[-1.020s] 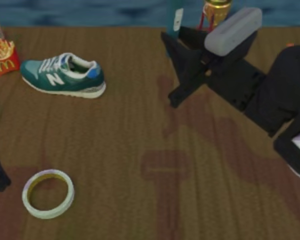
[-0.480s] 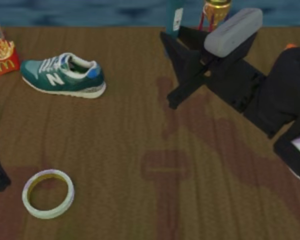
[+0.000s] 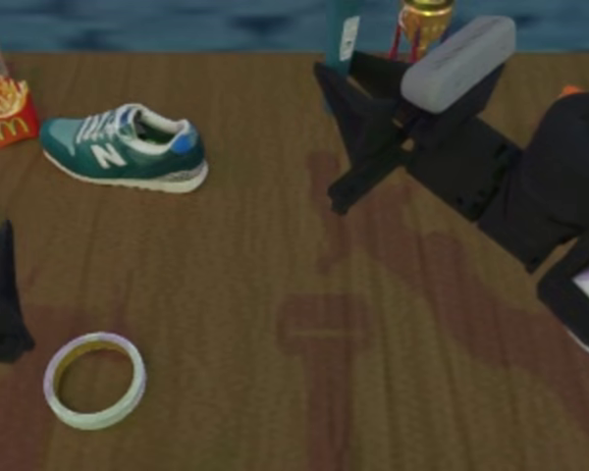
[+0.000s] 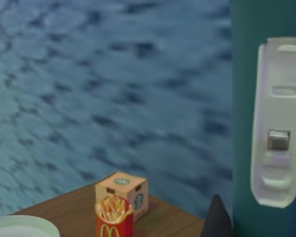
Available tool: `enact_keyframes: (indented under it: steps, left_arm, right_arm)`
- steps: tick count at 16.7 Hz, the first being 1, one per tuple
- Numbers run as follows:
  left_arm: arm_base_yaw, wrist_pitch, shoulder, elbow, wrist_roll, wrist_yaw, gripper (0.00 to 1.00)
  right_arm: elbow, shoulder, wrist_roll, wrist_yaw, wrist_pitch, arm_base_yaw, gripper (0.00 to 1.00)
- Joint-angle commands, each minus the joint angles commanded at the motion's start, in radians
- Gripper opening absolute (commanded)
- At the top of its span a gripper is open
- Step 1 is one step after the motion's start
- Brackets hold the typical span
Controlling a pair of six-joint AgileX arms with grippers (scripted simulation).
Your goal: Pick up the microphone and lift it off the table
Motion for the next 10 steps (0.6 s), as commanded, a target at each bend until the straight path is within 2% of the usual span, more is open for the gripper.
enact_keyframes:
  steps: [10]
  left_arm:
    - [-0.174,0.25,0.804,0.442,0.063,0.475,1.0]
  right_arm:
    - [0.0,0.0,0.0,0.0,0.0,0.0,0.0]
